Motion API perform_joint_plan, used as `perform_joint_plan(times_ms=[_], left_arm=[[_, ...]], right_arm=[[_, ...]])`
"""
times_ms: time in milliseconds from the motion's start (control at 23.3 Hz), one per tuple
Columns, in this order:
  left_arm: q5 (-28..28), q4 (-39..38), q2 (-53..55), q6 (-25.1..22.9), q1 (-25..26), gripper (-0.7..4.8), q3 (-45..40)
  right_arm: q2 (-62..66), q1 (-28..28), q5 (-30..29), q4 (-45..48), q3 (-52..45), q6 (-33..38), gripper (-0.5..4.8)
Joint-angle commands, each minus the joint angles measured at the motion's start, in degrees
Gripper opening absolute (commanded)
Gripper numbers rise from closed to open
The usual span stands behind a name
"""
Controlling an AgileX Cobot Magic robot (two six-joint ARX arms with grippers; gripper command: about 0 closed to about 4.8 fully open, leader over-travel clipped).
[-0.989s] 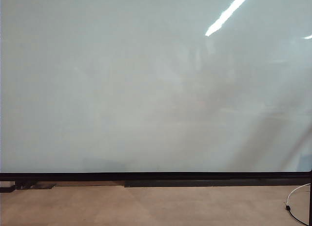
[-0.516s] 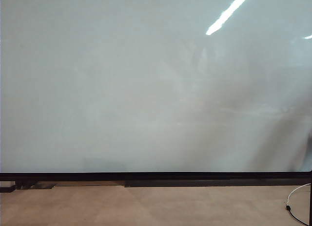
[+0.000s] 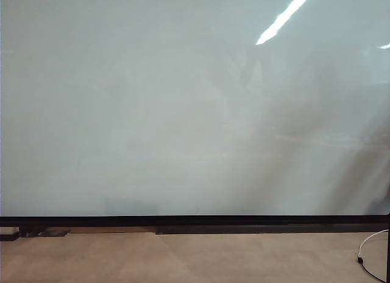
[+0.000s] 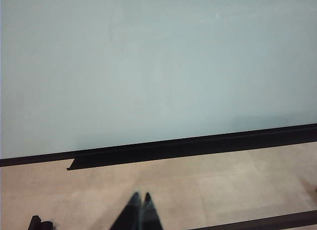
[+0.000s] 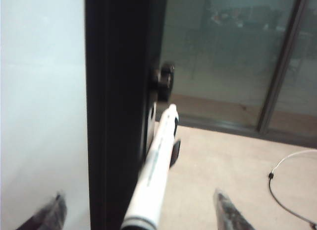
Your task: Pick up the pen on the shelf to the right of the whiteboard and draw a triangle.
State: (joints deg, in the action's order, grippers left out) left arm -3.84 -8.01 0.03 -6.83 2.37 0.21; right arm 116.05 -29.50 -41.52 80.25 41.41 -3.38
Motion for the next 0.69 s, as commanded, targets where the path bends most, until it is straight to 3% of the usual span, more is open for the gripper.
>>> perform_joint_plan(times_ms=[43, 430, 516, 688], left_arm=[[-0.02, 0.33, -0.02, -0.04, -0.02, -0.05, 0.2], [-0.02, 0.31, -0.02, -0.04, -0.02, -0.05, 0.2], [-0.02, 0.33, -0.02, -0.04, -0.02, -0.05, 0.2], [-0.02, 0.33, -0.02, -0.04, -0.02, -0.05, 0.2]], right_arm=[[0.79, 0.0, 0.11, 0.9, 0.24, -0.07, 3.86], [1.84, 0.63, 0.68, 0.94, 2.91, 0.57, 3.85], [1.84, 0.94, 0.68, 0.92, 3.61, 0.9, 3.59], [1.92, 1.84, 1.49, 0.92, 4.55, 1.86, 3.55]])
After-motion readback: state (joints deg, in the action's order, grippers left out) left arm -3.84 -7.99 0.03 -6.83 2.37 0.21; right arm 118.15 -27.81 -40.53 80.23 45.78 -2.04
